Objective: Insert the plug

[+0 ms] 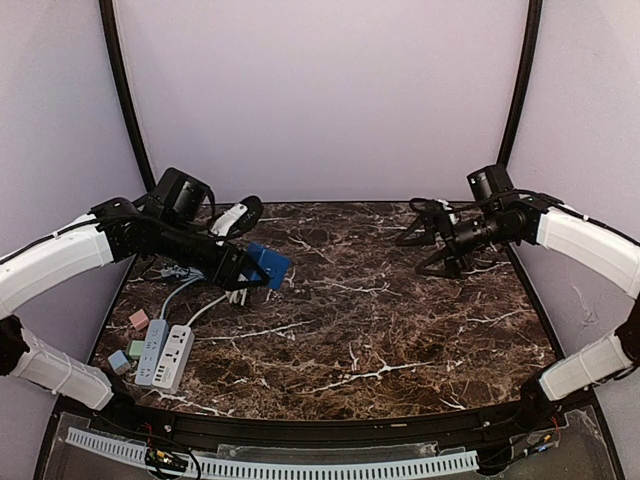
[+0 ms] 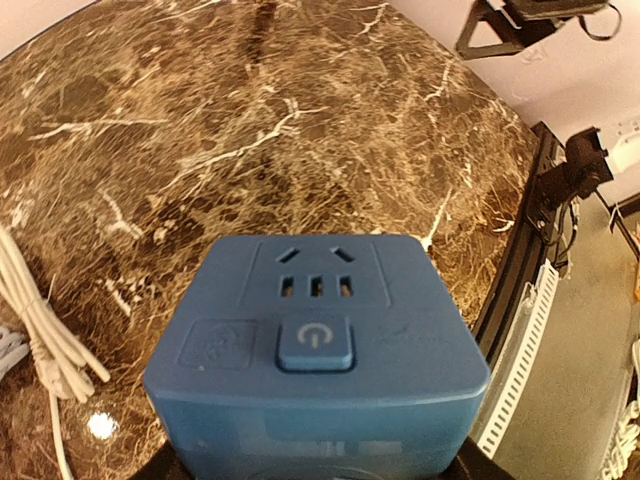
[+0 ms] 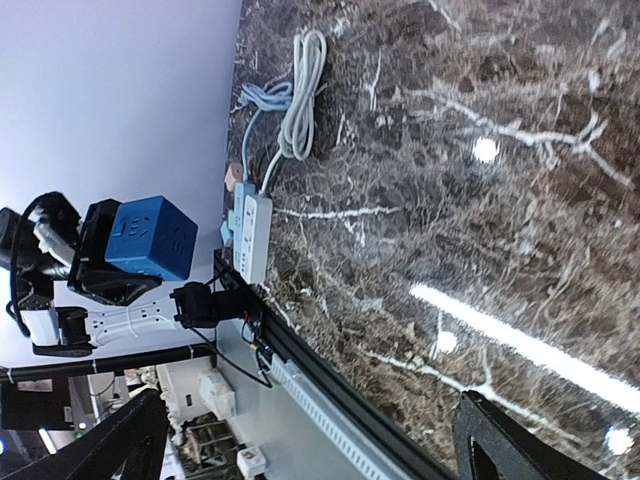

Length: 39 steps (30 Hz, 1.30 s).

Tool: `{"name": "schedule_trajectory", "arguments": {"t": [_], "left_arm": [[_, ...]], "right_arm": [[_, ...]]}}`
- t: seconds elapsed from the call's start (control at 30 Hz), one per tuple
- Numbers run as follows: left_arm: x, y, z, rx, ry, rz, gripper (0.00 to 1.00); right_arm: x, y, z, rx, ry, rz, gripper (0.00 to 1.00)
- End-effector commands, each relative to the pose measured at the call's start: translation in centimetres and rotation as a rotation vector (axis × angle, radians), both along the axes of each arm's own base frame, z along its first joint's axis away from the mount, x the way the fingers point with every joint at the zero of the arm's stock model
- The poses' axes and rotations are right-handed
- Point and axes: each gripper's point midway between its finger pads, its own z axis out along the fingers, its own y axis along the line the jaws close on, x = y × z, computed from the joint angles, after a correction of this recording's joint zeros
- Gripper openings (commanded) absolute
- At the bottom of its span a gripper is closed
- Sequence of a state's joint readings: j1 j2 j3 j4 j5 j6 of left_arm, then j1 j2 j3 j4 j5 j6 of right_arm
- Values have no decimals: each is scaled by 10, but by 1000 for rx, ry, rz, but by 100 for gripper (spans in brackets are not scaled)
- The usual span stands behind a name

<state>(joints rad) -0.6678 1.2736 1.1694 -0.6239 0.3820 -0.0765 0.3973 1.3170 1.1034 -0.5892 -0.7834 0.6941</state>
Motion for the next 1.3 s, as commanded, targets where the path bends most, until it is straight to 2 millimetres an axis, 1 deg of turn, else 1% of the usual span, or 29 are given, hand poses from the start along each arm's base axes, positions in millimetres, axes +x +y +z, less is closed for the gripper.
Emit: {"name": "schedule_trajectory", "arguments": {"t": [0.0, 0.03, 0.07, 0.1, 0.13, 0.17, 0.2, 0.23, 0.27, 0.4, 0.53, 0.7, 0.83, 1.13, 1.27], "left_arm": [[-8, -30, 11, -22, -115, -111, 1], [-8, -37, 9, -18, -108, -129, 1], [-14, -46, 3, -8, -95, -159, 1], [-15, -52, 6, -10, -101, -172, 1], [-19, -63, 5, -6, -100, -199, 1], [-21, -68, 4, 0, -102, -209, 1], [-25, -79, 3, 3, -102, -234, 1], [-26, -84, 2, 8, -104, -242, 1], [-30, -94, 0, 13, -102, -264, 1], [-36, -119, -2, 10, -108, -300, 1], [-42, -137, -5, 2, -90, -333, 1], [-48, -152, -10, -4, -54, -359, 1], [-53, -159, -15, -7, -21, -376, 1], [-63, -170, -20, -17, 39, -400, 1], [-65, -172, -23, -17, 58, -398, 1]], "right_arm": [[-22, 23, 3, 27, 163, 50, 99], [-25, 26, 3, 26, 179, 58, 99], [-27, 30, 3, 27, 195, 65, 99], [-30, 34, 3, 30, 216, 72, 99], [-33, 37, 2, 33, 236, 82, 99], [-35, 40, 2, 36, 253, 90, 99], [-38, 44, 1, 37, 267, 99, 99], [-40, 46, 0, 37, 282, 106, 99], [-43, 49, -1, 38, 295, 116, 99], [-53, 58, -7, 35, 351, 151, 99], [-62, 65, -12, 32, 388, 182, 98], [-74, 75, -16, 24, 423, 223, 97], [-80, 81, -19, 14, 436, 248, 96], [-85, 91, -20, 7, 430, 285, 98], [-90, 95, -24, 0, 436, 305, 95]]}}
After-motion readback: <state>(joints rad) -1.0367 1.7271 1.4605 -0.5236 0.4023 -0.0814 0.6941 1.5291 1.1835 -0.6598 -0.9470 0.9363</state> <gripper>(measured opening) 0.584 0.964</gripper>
